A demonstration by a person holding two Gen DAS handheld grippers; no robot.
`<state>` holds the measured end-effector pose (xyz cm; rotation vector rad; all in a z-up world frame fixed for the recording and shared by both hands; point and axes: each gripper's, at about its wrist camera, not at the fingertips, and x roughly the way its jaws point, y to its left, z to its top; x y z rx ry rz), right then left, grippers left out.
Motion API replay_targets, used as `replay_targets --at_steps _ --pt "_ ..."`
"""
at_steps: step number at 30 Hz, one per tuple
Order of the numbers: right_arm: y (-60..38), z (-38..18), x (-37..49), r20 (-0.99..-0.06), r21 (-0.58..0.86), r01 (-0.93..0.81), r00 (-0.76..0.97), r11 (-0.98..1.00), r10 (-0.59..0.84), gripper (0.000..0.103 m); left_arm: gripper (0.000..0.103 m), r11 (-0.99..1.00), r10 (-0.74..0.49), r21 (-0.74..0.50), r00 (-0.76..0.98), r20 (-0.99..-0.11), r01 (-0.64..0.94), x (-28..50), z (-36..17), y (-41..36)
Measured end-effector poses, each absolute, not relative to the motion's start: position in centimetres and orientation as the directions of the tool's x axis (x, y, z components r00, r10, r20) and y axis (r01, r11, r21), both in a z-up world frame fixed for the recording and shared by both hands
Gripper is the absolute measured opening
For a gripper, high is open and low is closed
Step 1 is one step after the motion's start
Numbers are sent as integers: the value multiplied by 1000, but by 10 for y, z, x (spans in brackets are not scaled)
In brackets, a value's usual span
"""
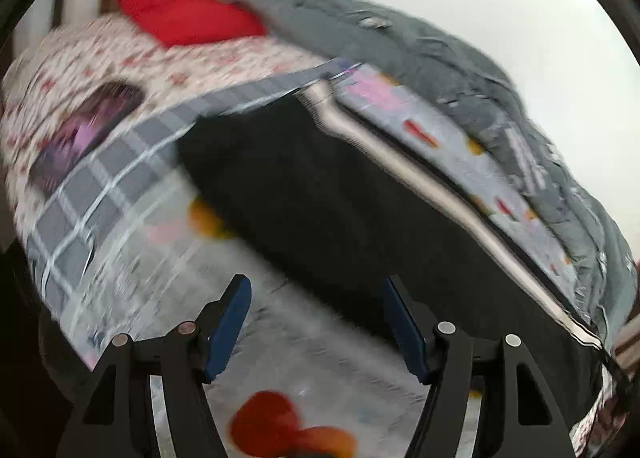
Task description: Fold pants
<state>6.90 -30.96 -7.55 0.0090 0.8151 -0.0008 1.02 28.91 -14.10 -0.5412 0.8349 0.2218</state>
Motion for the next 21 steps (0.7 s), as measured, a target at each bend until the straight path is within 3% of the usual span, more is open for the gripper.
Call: replay_targets --at_steps 9,14,17,18,20,21 --pt "-305 -86 5 -704 -11 35 710 999 -32 52 62 752 -21 -502 745 -667 -428 45 -157 343" --pt "-308 -92 -15 -705 -8 63 707 998 -50 52 51 745 68 -448 725 -686 -494 72 -150 354" --pt "-314 -99 -25 -709 33 78 704 996 -32 52 42 739 140 -388 690 -710 -550 81 -152 352" --pt "-315 -101 -27 -712 41 79 702 996 -26 52 24 753 170 -346 674 -719 -559 82 -150 349" --pt "-318 -106 -31 -718 25 92 695 995 -46 52 12 793 217 -270 667 -713 -546 82 -137 339" --pt "-320 -107 -36 -712 18 92 700 996 -52 52 11 812 233 -246 681 -695 -529 80 -127 332"
